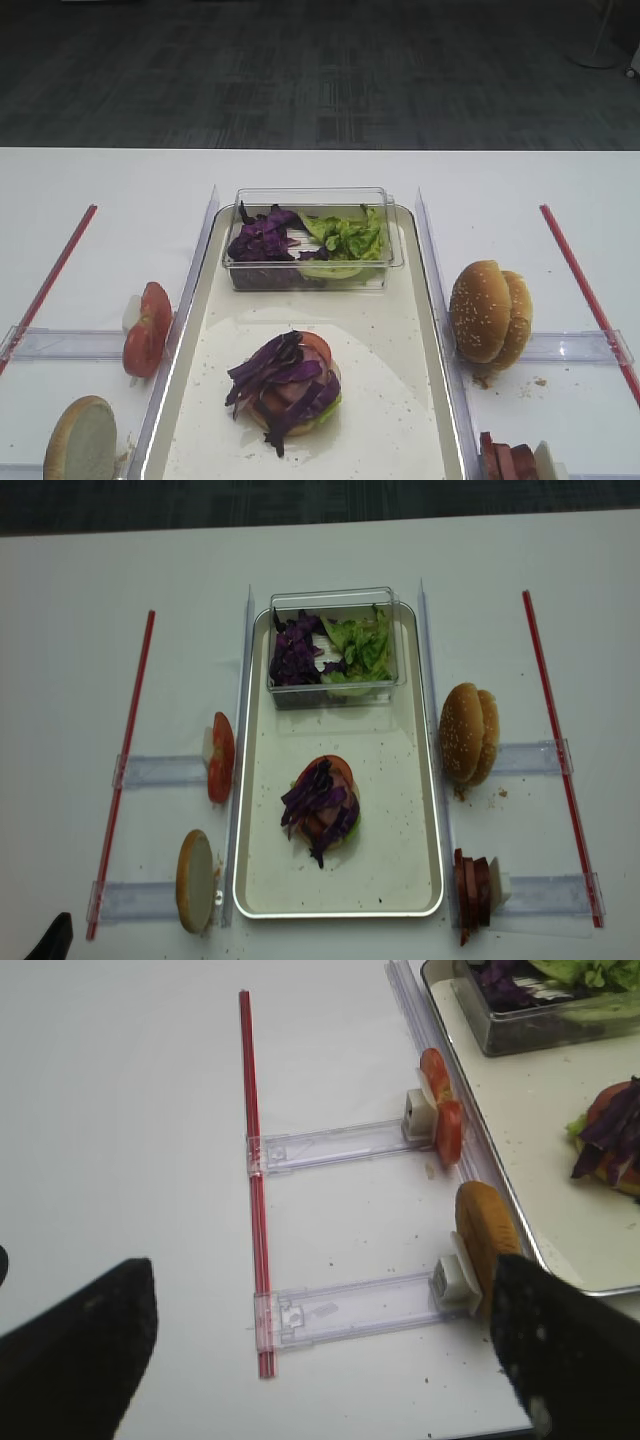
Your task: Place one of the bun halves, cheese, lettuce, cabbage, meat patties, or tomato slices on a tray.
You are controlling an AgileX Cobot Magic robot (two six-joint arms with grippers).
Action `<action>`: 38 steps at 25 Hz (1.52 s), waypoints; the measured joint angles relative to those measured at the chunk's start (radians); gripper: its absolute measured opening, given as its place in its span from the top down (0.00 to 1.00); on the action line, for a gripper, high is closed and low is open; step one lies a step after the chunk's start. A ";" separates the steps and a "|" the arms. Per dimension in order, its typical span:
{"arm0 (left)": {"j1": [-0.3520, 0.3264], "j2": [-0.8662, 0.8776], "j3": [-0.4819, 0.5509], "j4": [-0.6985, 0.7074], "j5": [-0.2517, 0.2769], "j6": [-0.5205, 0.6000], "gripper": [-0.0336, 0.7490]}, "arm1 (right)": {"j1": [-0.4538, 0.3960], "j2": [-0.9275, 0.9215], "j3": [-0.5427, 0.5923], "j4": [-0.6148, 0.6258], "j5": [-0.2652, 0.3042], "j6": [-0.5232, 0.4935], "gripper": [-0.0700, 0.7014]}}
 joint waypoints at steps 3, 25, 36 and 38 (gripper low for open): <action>0.000 0.000 0.000 0.000 0.000 0.000 0.17 | 0.000 0.000 0.000 0.000 0.000 0.000 0.86; 0.000 0.000 0.000 0.000 0.000 0.000 0.17 | 0.000 0.000 0.000 0.000 0.000 0.000 0.86; 0.000 0.000 0.000 0.000 0.000 0.000 0.17 | 0.000 0.000 0.000 0.000 0.000 0.000 0.86; 0.000 0.000 0.000 0.000 0.000 0.000 0.17 | 0.000 0.000 0.000 0.000 0.000 0.000 0.86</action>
